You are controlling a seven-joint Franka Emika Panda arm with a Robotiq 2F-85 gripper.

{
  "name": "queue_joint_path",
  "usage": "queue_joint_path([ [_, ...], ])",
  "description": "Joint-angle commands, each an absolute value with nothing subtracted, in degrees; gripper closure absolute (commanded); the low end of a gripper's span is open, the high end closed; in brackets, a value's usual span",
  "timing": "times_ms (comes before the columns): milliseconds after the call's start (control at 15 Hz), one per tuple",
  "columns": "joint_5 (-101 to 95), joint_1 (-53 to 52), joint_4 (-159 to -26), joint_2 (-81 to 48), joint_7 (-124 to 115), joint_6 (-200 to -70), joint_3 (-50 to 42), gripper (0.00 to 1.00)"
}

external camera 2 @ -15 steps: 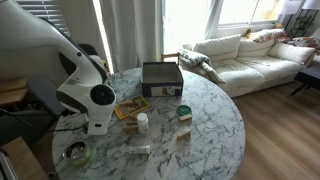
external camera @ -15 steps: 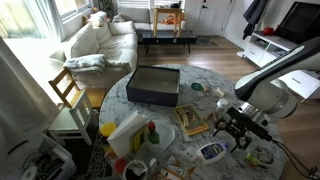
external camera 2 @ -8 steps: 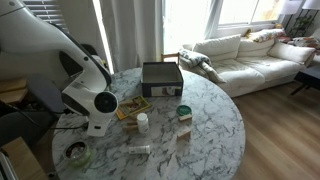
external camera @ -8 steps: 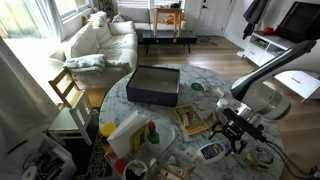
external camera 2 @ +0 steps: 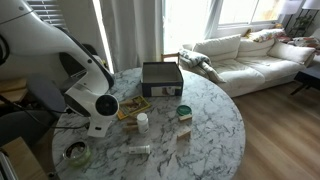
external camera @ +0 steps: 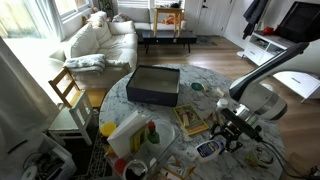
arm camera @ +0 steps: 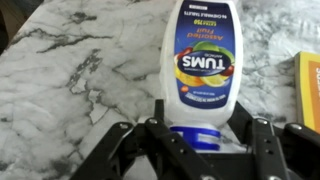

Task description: Slide the bottle with a blue lid to the right, pick up the bottle with a blue lid and place it the right way up on the table, pick up the bottle with a blue lid and put it in the clear storage container

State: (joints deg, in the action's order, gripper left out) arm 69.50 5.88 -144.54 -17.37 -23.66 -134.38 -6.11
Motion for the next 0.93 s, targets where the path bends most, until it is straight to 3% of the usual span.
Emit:
queue_joint_path([
  [0, 69.79, 5.17, -144.11, -16.95, -23.64, -134.86, -6.76, 0.61],
  [467, 45.95, 0.40, -145.93, -10.17, -40.10, -141.78, -9.12, 0.61],
  [867, 17.22, -10.49, -144.85, -6.22, -59.47, -142.03, -14.20, 0.61],
])
